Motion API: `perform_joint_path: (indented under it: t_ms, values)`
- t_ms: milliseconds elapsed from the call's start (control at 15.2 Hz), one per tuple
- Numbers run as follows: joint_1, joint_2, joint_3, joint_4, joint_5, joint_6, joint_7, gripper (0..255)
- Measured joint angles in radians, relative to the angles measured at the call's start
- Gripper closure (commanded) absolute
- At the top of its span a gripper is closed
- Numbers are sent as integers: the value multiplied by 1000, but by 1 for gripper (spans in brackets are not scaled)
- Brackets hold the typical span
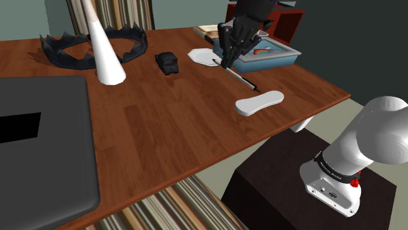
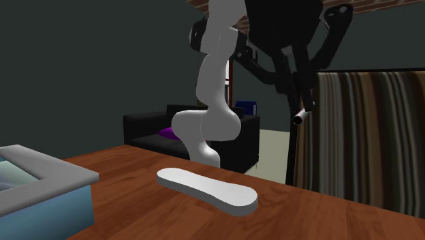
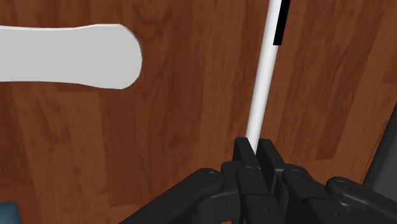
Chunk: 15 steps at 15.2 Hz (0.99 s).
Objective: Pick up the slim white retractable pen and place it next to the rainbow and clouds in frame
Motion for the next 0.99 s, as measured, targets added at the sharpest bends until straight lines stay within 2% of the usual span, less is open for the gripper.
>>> perform_joint_path:
  t_ms: [462, 990]
  values:
    - [-5, -210, -145, -160, -6, -93, -135, 255]
    - [-43, -414, -316, -283, -87, -219, -278, 255]
